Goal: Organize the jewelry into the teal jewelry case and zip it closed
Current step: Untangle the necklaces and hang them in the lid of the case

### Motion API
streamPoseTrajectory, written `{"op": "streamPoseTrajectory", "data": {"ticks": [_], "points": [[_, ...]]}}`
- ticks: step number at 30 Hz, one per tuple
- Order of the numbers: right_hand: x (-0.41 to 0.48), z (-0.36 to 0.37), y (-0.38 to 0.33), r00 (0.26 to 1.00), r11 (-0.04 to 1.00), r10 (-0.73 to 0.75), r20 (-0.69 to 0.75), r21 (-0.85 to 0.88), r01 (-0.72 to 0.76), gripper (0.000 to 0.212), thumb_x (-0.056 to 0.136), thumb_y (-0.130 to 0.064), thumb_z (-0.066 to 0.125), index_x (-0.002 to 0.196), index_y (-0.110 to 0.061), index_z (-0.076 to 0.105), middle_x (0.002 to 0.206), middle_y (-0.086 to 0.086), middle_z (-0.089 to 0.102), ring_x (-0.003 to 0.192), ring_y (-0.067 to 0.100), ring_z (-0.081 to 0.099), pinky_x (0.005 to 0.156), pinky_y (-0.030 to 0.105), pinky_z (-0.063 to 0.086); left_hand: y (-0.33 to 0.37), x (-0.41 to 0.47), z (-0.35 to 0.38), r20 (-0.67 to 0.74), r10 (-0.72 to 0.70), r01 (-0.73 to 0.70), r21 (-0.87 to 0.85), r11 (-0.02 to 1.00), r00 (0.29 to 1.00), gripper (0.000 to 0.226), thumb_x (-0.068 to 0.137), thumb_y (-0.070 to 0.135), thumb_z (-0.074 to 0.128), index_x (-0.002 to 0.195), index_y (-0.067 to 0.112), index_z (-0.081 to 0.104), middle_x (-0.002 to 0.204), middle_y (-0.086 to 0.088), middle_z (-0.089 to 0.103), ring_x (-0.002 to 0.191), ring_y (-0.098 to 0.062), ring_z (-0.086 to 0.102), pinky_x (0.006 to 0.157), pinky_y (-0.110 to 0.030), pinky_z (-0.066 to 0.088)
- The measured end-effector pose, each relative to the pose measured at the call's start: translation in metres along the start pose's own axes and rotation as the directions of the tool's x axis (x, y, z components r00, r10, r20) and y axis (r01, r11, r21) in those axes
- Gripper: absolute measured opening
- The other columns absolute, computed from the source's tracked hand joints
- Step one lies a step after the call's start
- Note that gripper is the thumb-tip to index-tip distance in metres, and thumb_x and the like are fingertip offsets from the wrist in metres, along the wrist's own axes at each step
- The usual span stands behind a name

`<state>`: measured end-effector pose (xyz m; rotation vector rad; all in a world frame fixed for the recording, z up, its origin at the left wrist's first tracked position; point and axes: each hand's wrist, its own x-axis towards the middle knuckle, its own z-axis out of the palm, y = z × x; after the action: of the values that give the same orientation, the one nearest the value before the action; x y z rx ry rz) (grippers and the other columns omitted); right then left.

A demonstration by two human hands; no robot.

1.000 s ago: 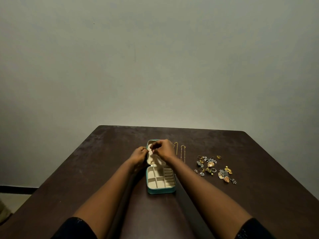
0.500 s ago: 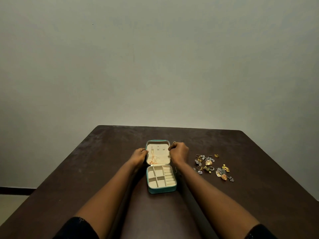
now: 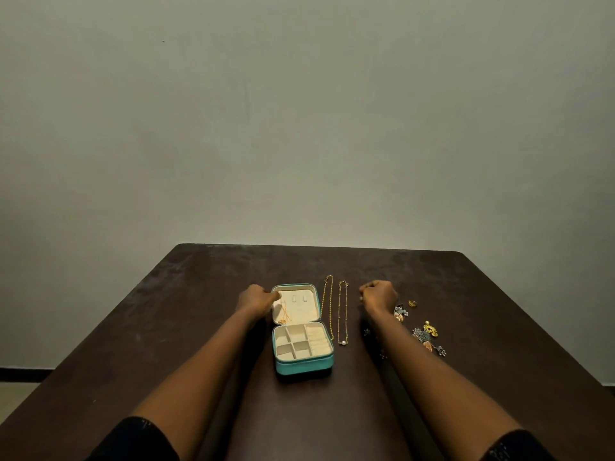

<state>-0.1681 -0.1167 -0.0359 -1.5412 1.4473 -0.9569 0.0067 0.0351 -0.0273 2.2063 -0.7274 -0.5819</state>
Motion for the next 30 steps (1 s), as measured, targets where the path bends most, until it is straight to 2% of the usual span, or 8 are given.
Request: {"op": "streamPoseTrajectory", "data": {"ticks": [2, 4, 8, 9, 12, 15, 20, 30], "points": [[0.005, -0.003, -0.001, 1.000, 1.000, 0.015, 0.016, -0.010, -0.014, 0.037, 0.084, 0.002, 0.048, 0.056, -0.015, 0.065, 0.084, 0.019, 0.072, 0.083, 0.036, 0.068, 0.076, 0.045, 0.057, 0.006, 0.002, 0.001, -0.060, 0.031, -0.028, 0.056, 0.998, 0.998, 0.032, 0.091, 0.031, 0.055, 0.104, 0.005, 0.067, 0.107, -0.011, 0.067, 0.096, -0.024, 0.063, 0.079, -0.033, 0.049], [0.012, -0.004, -0.002, 0.999, 1.000, 0.013, 0.034, -0.019, -0.012, 0.030, 0.086, 0.001, 0.049, 0.073, -0.009, 0.074, 0.088, 0.016, 0.073, 0.086, 0.034, 0.068, 0.079, 0.043, 0.057, 0.018, 0.003, 0.004, -0.126, 0.075, -0.065, 0.088, 0.994, 0.989, 0.027, 0.091, 0.029, 0.055, 0.100, 0.006, 0.066, 0.107, -0.012, 0.066, 0.094, -0.024, 0.061, 0.079, -0.033, 0.048], [0.021, -0.003, -0.004, 0.996, 0.998, -0.020, 0.083, -0.060, 0.025, 0.026, 0.089, 0.001, 0.049, 0.086, -0.005, 0.075, 0.096, 0.014, 0.073, 0.091, 0.030, 0.067, 0.082, 0.032, 0.054, 0.042, 0.007, 0.014, -0.215, 0.215, -0.168, 0.220, 0.961, 0.953, 0.032, 0.091, 0.025, 0.053, 0.113, 0.004, 0.064, 0.119, -0.016, 0.063, 0.111, -0.031, 0.058, 0.091, -0.037, 0.049], [0.025, -0.003, -0.004, 0.995, 0.996, -0.024, 0.099, -0.083, 0.032, 0.027, 0.090, 0.001, 0.048, 0.090, -0.004, 0.074, 0.099, 0.014, 0.072, 0.095, 0.029, 0.066, 0.080, 0.027, 0.051, 0.049, 0.008, 0.017, -0.210, 0.258, -0.203, 0.251, 0.946, 0.943, 0.032, 0.091, 0.024, 0.052, 0.114, 0.004, 0.064, 0.120, -0.016, 0.063, 0.113, -0.031, 0.057, 0.093, -0.037, 0.049], [0.035, 0.002, -0.003, 0.988, 0.986, -0.045, 0.145, -0.154, 0.067, 0.027, 0.091, 0.001, 0.047, 0.096, -0.004, 0.073, 0.104, 0.014, 0.071, 0.100, 0.027, 0.064, 0.081, 0.027, 0.048, 0.067, 0.014, 0.032, -0.147, 0.350, -0.286, 0.337, 0.897, 0.925, 0.031, 0.090, 0.022, 0.050, 0.114, 0.010, 0.066, 0.121, -0.013, 0.063, 0.112, -0.031, 0.057, 0.093, -0.039, 0.050], [0.046, 0.012, -0.001, 0.978, 0.963, -0.075, 0.196, -0.241, 0.123, 0.022, 0.089, -0.002, 0.053, 0.098, -0.006, 0.073, 0.107, 0.014, 0.071, 0.101, 0.027, 0.065, 0.088, 0.032, 0.051, 0.081, 0.023, 0.051, -0.070, 0.379, -0.315, 0.432, 0.845, 0.923, 0.029, 0.091, 0.024, 0.049, 0.114, 0.019, 0.067, 0.124, -0.009, 0.062, 0.116, -0.030, 0.054, 0.096, -0.039, 0.046], [0.061, 0.029, -0.004, 0.961, 0.927, -0.109, 0.254, -0.323, 0.190, 0.020, 0.086, -0.007, 0.058, 0.097, -0.007, 0.074, 0.106, 0.015, 0.071, 0.099, 0.028, 0.065, 0.086, 0.029, 0.050, 0.096, 0.041, 0.078, 0.014, 0.396, -0.328, 0.587, 0.740, 0.918, 0.031, 0.094, 0.033, 0.049, 0.120, 0.024, 0.064, 0.130, -0.007, 0.055, 0.125, -0.029, 0.041, 0.100, -0.040, 0.033], [0.074, 0.052, -0.004, 0.952, 0.830, -0.152, 0.266, -0.488, 0.270, 0.023, 0.086, -0.002, 0.051, 0.100, 0.003, 0.067, 0.108, 0.027, 0.065, 0.104, 0.038, 0.062, 0.081, 0.038, 0.051, 0.108, 0.063, 0.107, 0.076, 0.391, -0.353, 0.611, 0.708, 0.917, 0.029, 0.093, 0.032, 0.051, 0.116, 0.023, 0.066, 0.136, -0.003, 0.046, 0.125, -0.029, 0.032, 0.098, -0.040, 0.028]]}}
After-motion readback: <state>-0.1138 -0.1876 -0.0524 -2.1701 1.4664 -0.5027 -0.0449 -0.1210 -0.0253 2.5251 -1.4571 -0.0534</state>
